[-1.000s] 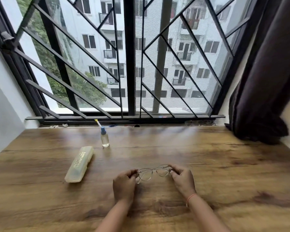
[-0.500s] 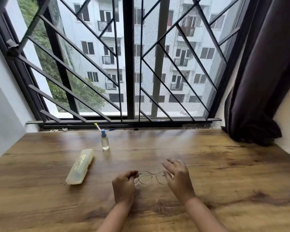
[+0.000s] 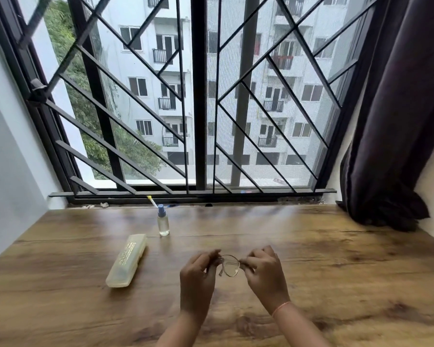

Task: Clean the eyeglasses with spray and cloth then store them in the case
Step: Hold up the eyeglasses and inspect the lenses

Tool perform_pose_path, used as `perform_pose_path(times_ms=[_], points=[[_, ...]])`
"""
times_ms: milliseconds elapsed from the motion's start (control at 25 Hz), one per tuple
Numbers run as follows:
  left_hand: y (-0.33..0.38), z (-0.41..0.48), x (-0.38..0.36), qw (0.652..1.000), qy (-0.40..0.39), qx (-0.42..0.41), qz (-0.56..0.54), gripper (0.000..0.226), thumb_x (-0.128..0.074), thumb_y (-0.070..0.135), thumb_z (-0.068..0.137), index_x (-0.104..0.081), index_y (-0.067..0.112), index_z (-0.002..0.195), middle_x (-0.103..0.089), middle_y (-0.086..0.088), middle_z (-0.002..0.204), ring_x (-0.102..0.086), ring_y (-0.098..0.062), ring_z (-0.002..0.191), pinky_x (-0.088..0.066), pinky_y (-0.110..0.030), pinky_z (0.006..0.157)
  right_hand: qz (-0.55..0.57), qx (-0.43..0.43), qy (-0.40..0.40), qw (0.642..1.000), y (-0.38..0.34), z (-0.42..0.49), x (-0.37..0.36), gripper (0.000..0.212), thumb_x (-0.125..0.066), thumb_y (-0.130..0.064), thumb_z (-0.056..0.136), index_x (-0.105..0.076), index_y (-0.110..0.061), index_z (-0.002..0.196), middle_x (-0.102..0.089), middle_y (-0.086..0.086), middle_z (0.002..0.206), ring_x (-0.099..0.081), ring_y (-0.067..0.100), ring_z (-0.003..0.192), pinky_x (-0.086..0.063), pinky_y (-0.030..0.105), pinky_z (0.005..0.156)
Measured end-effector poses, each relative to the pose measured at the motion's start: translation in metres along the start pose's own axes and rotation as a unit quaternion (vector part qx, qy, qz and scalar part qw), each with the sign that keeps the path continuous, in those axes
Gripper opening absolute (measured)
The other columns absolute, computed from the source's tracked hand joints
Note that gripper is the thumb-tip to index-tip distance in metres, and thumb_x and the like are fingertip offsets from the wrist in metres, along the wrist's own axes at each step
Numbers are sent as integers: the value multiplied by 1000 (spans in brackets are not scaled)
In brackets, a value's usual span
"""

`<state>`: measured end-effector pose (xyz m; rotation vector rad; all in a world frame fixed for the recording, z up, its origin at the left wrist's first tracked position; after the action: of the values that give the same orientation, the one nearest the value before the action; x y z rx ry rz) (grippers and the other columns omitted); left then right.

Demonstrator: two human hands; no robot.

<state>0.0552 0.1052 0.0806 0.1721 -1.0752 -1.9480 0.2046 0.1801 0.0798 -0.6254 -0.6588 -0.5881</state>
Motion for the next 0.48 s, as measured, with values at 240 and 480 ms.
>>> perform_pose_path(times_ms=[240,480], points=[[-3,13,-1,999,-7,-11,-44,30,-73,-12,66,-74,6,90,-69,9,80,-64,5,76,-47,-5,68,300,-220,33,927,23,7,-3,28,-73,5,68,-75,-22,69,-64,-12,63,-53,18,77,-39,13,70],[-15,10,-11,999,-40,1,19,26,-81,4,61,-76,19,81,-67,15,80,-55,1,82,-40,-2,74,685,-414,42,598,19,-9,-29,23,-88,-10,42,-72,-11,59,-67,-2,59,-56,8,54,-35,22,53]])
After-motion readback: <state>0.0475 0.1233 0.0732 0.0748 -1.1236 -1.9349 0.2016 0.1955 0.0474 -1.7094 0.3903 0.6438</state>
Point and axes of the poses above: each hand's wrist, its own z-axis towards the middle knuckle, its own x-axis out of the back of the hand, y = z × x, the point moved 6 cm from there along z, towards the middle knuckle
